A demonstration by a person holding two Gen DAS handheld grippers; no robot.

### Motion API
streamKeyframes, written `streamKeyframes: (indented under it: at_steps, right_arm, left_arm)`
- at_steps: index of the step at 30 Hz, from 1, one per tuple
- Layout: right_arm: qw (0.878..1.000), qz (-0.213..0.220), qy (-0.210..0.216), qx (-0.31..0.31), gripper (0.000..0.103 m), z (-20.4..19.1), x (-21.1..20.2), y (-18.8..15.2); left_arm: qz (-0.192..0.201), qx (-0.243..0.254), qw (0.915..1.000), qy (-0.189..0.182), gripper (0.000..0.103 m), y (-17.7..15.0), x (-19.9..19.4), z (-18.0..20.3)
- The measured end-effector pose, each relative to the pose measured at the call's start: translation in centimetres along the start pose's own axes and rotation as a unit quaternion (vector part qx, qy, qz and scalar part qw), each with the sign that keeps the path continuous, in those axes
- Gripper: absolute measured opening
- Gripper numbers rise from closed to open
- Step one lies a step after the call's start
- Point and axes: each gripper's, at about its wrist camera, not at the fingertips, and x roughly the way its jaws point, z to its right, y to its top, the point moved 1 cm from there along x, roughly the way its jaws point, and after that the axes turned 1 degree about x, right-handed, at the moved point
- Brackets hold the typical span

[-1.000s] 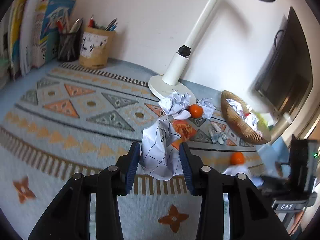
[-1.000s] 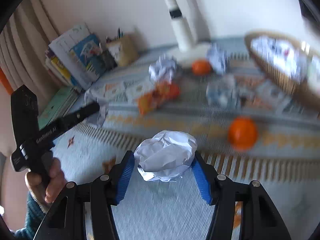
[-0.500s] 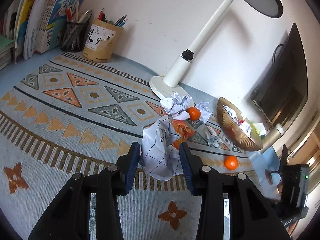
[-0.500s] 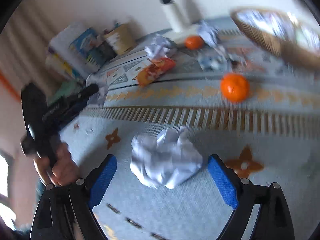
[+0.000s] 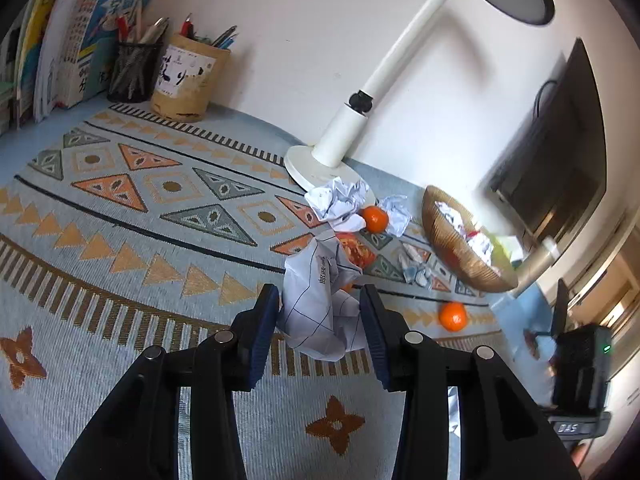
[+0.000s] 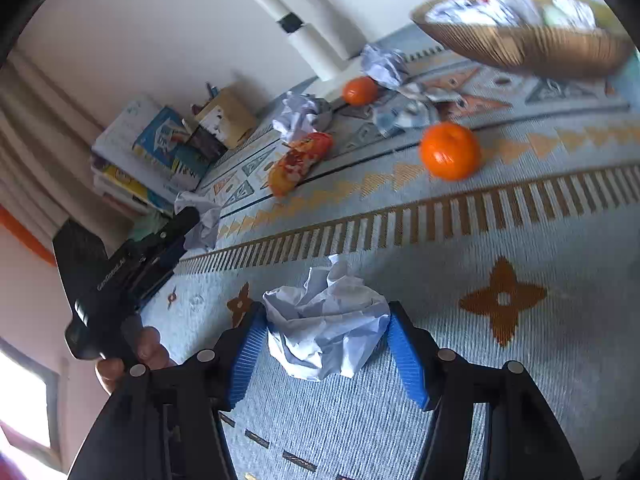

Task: Organize objects
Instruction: 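Carry both paper balls to the bowl and release them from both tools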

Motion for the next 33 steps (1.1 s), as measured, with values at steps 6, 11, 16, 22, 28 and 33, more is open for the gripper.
streamKeyframes:
  at_steps: [6,11,16,22,28,33]
  right_arm:
    - [0.997,0.065,-0.018,-0.035,0.059,0.5,-5.7,1.8]
    - [0.989,0.135,-0.056,-0.017,0.059,4.4,-12.2,5.9]
    - [0.975,0.202,-0.095,0.017,0.060,7.7,-17.2,13.7]
    - [0.955,0.249,-0.153,0.047,0.060,12.0,-18.2,21.9]
    - [0.962,0.196,-0.182,0.049,0.060,15.0,-12.5,27.1]
    - [0.961,0.178,-0.213,0.022,0.067,16.2,-9.2,29.4]
  left_arm:
    - [-0.031,0.043,0.9984,0.017,0.039,-0.5,0.7,2.5]
    - [-0.016,0.101,0.9947,-0.013,0.039,1.4,1.0,9.4]
    - [-0.010,0.128,0.9891,-0.072,0.039,6.7,5.2,17.0]
    - [-0.043,0.137,0.9841,-0.104,0.039,9.8,14.5,23.3]
    - [-0.080,0.149,0.9809,-0.097,0.039,9.9,21.9,25.4]
    - [-0.083,0.162,0.9798,-0.082,0.076,9.7,24.6,26.1]
